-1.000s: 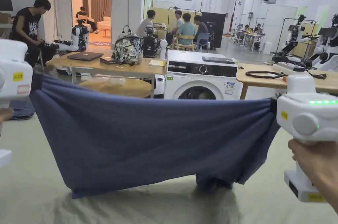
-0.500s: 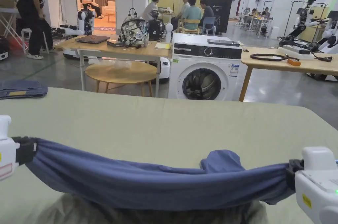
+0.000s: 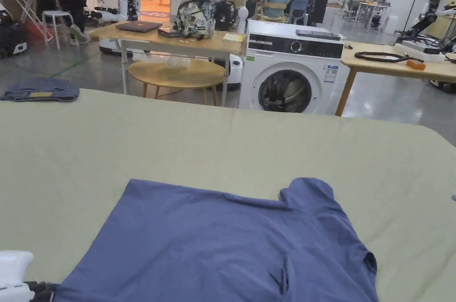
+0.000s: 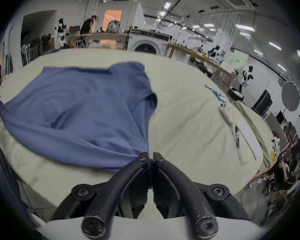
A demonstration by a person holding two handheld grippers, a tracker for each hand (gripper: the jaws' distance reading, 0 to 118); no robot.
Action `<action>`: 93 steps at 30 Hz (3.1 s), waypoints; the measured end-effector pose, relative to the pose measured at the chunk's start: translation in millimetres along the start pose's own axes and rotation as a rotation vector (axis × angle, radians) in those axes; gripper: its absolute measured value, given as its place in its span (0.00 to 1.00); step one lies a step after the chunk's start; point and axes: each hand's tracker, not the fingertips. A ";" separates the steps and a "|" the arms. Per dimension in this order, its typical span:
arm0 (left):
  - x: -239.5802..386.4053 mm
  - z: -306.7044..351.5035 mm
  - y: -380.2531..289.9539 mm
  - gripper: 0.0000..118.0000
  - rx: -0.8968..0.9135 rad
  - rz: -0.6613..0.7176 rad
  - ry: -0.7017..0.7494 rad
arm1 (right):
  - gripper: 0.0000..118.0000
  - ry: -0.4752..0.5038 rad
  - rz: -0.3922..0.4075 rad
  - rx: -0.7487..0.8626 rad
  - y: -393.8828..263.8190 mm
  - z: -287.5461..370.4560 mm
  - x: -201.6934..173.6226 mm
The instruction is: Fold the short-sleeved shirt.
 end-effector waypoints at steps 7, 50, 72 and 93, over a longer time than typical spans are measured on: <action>-8.6 -35.9 -19.1 0.00 -0.116 0.005 0.022 | 0.02 0.022 0.020 -0.088 -19.7 -29.2 -7.9; 63.0 -30.6 98.7 0.00 0.350 0.033 -0.004 | 0.00 0.187 -0.189 0.472 98.9 25.7 -105.6; 7.7 -300.5 299.5 0.59 -0.237 0.119 -0.038 | 0.00 0.135 -0.134 0.258 117.2 -64.0 -97.3; 47.5 -241.5 280.2 0.00 -0.088 -0.099 0.042 | 0.51 0.146 -0.236 0.023 227.3 -175.5 -5.3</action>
